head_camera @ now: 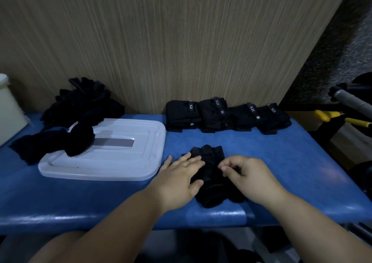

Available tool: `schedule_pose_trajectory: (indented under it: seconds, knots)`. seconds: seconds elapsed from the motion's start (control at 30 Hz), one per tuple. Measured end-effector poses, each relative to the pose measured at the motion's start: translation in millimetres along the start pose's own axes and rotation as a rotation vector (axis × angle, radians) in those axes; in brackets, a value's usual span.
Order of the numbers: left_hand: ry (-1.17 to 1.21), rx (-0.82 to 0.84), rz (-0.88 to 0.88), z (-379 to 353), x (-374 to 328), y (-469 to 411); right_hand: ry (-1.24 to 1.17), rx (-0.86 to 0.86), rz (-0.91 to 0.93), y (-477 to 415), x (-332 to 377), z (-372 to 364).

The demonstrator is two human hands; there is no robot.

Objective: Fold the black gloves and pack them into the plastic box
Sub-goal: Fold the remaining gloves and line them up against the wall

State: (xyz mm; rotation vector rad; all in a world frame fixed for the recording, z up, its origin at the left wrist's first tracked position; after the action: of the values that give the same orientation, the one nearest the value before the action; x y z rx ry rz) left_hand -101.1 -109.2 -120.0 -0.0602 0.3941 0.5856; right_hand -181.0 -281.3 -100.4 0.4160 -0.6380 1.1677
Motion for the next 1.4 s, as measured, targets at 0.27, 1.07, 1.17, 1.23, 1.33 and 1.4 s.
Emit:
schedule_pose_trajectory:
  seconds: [0.27,1.07,1.17,1.23,1.33,1.4]
  knots:
    - [0.037,0.019,-0.093,-7.3,-8.2,1.4,0.294,-0.056,-0.284,-2.9,-5.8,1.3]
    - [-0.003,0.038,-0.015,-22.5,-85.7,-82.5,0.326,-0.345,-0.205,-12.7,-56.0,63.2]
    - [-0.075,0.089,-0.005,-28.3,-86.0,-85.6,0.387,-0.106,-0.112,-15.4,-54.2,49.0]
    - [-0.107,0.123,0.006,-29.4,-84.5,-84.0,0.461,0.082,-0.17,-15.2,-60.5,38.5]
    - [-0.134,0.152,0.022,-29.9,-80.9,-80.1,0.523,0.169,-0.229,-15.0,-66.1,32.2]
    - [-0.142,0.159,0.028,-30.1,-77.8,-78.4,0.537,0.168,-0.24,-15.4,-66.5,31.9]
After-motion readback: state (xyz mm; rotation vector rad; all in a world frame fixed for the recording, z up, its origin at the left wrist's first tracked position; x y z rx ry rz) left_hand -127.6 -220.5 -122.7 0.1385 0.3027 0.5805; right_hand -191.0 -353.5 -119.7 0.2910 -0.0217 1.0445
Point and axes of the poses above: each hand's wrist, its own y-axis away from the middle knuckle, its own z-axis out of the back of the hand, x = y × z, the point moved 3 cm from there along -y, towards the middle knuckle, and after that the axes turned 6 degrees about -z, right-handed, at the moved point
